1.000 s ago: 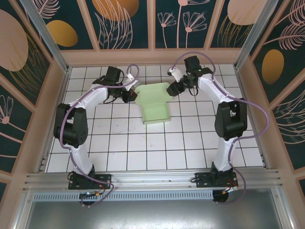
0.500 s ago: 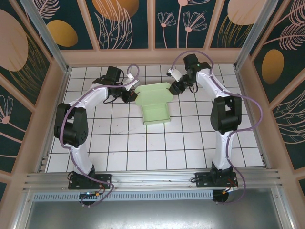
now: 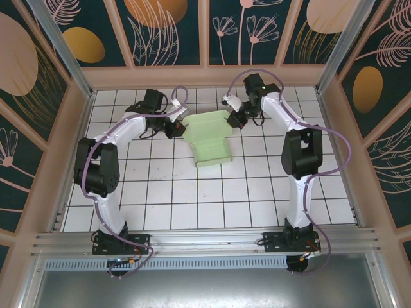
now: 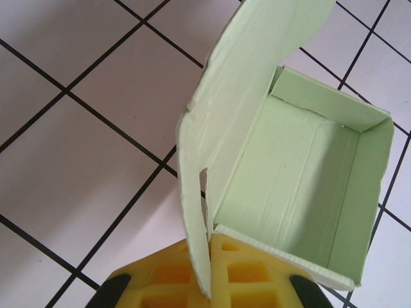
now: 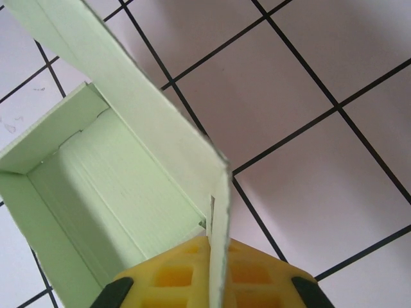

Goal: Fold the paper box

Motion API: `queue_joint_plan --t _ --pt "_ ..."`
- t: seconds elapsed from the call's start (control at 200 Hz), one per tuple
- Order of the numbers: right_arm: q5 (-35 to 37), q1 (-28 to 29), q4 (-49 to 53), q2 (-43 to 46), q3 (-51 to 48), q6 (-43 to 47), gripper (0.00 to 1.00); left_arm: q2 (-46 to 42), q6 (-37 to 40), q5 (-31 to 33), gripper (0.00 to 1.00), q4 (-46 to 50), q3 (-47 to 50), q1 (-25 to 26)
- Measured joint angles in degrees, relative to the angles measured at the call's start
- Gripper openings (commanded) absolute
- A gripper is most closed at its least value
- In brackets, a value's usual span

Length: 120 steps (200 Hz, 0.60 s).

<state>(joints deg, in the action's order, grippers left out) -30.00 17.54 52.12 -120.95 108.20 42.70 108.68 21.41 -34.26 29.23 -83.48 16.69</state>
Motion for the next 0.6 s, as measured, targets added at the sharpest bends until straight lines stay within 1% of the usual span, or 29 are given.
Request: queue_joint_plan --t 0.205,0.305,0.44,0.601 --pt "0.4 0.2 -0.1 0.0 0.0 -0.2 0.00 0.0 0.0 0.0 0.00 0.0 0.0 0.0" --pt "1.8 0.7 -1.9 0.4 -0.8 -2.0 0.00 0.0 -0.3 0.2 0.00 0.0 0.0 0.0" --pt "5.9 2.5 -6.0 2.8 -4.3 -6.7 0.00 0.0 -1.8 0.7 0.00 -0.2 0.0 -0.2" --pt "12.7 5.0 -10.4 6.5 -8.2 -13.5 0.00 0.0 -4.5 1.6 0.00 -1.5 0.0 -0.3"
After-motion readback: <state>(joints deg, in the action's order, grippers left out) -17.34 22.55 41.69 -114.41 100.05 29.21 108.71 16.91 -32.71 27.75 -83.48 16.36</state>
